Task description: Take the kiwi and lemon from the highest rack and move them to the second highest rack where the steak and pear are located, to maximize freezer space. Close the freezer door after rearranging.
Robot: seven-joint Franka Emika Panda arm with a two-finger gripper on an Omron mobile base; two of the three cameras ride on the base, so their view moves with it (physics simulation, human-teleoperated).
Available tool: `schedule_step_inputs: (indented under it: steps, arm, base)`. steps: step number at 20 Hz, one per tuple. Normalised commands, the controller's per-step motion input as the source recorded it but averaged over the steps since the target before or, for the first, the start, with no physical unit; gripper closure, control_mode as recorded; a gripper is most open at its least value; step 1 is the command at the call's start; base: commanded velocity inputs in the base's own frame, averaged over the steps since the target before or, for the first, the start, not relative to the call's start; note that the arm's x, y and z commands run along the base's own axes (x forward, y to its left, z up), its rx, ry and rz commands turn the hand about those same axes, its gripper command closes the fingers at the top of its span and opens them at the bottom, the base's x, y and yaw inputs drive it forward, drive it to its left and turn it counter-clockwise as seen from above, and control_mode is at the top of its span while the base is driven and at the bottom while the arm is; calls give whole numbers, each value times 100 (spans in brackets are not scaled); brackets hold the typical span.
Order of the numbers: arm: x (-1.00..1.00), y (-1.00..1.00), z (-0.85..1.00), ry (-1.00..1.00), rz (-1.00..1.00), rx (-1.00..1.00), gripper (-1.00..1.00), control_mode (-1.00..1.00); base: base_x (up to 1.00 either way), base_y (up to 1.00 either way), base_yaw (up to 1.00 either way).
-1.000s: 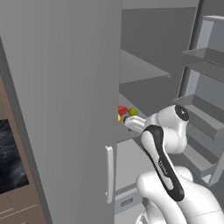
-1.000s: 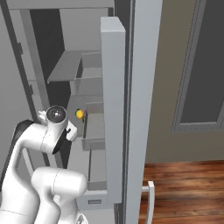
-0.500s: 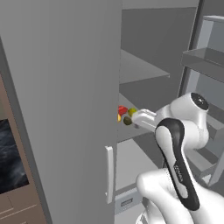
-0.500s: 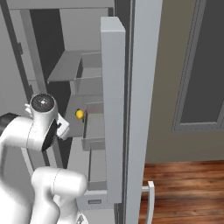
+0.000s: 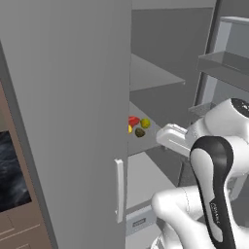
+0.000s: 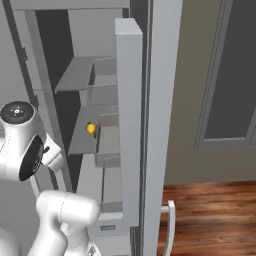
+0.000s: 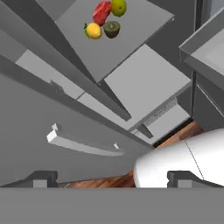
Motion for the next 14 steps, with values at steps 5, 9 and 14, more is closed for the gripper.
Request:
schedule_step_inputs:
  steps: [5, 9, 14]
  arm:
    - [0, 0, 0, 0, 0, 0, -100, 100]
    - [0, 0, 0, 0, 0, 0, -100, 100]
    - [0, 0, 0, 0, 0, 0, -100, 100]
  base:
    - [-100, -41, -23]
    - [-87, -68, -9]
    - [-60, -89, 0]
